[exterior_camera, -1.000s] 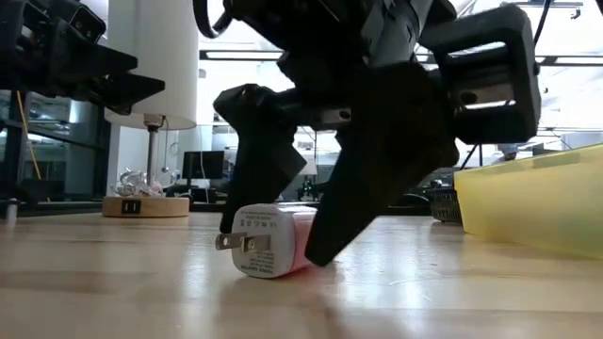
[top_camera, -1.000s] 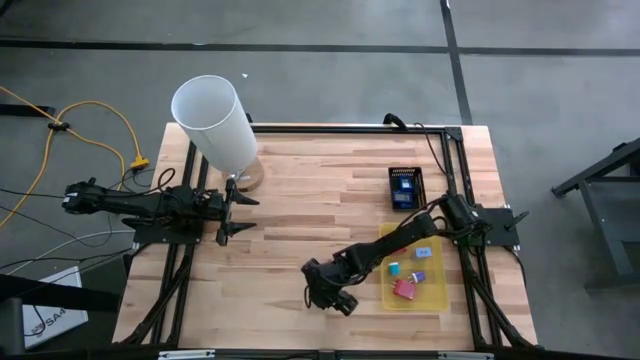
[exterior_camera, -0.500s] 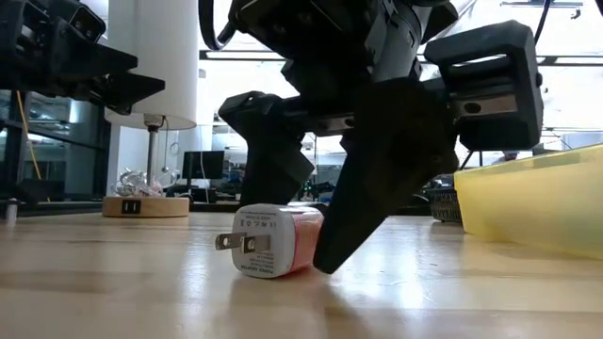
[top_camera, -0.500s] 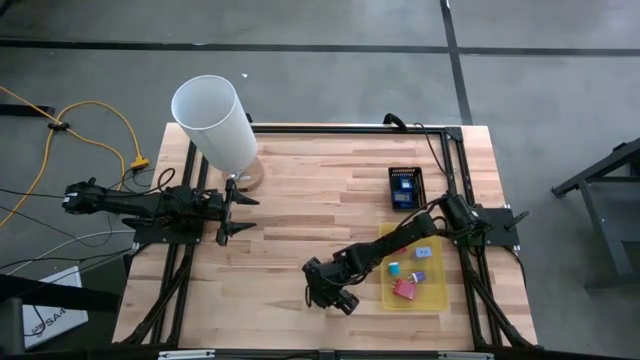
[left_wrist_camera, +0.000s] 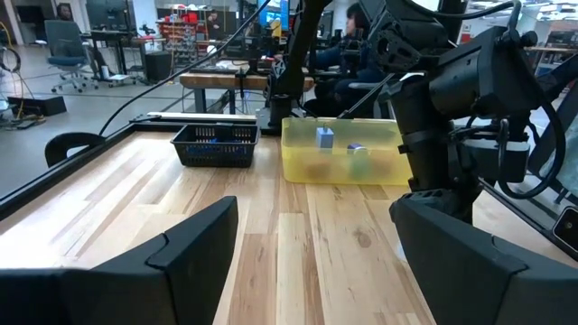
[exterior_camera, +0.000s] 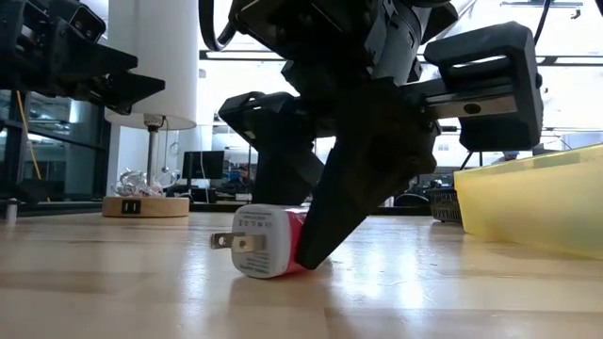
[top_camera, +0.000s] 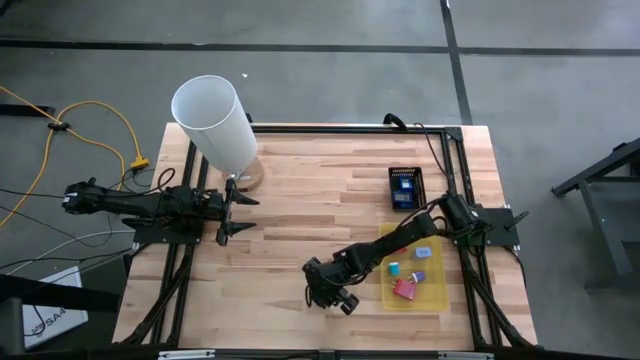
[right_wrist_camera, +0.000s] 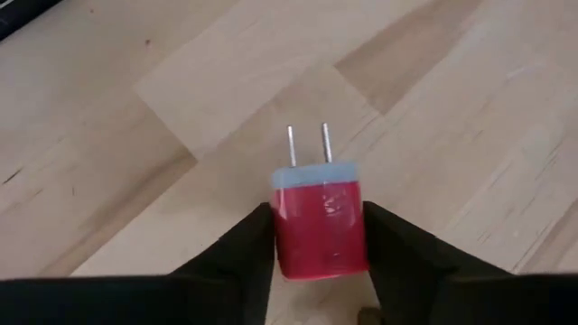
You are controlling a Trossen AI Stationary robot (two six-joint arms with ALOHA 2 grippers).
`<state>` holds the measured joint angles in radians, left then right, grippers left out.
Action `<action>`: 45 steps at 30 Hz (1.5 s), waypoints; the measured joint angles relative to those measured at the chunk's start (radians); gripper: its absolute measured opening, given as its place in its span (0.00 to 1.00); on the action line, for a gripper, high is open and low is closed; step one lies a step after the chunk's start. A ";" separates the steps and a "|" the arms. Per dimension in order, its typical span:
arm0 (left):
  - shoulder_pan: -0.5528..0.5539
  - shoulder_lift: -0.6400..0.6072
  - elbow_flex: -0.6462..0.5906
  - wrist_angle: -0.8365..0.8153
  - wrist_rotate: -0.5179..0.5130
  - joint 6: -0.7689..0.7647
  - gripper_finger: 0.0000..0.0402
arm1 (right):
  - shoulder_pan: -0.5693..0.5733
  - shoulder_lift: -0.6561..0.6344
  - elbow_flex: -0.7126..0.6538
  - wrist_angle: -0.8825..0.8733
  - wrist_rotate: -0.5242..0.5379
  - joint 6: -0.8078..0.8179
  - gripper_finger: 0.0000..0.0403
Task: Pick & Place Office items
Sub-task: Put the pink charger adapter into the yellow bin
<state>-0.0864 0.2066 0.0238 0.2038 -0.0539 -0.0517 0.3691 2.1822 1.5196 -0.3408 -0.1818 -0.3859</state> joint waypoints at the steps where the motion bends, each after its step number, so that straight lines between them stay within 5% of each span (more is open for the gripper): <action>1: 0.000 0.000 0.000 0.000 0.000 0.000 0.73 | 0.000 0.000 0.000 0.000 0.000 0.000 0.35; 32: 0.000 0.000 0.000 0.000 0.000 0.000 0.73 | 0.001 -0.004 0.000 0.005 -0.003 -0.004 0.30; 45: 0.000 0.000 0.000 0.007 0.000 0.000 0.73 | 0.010 -0.144 0.000 0.053 0.079 -0.031 0.30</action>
<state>-0.0866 0.2066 0.0237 0.2113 -0.0540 -0.0517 0.3790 2.0380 1.5192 -0.2878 -0.1032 -0.4168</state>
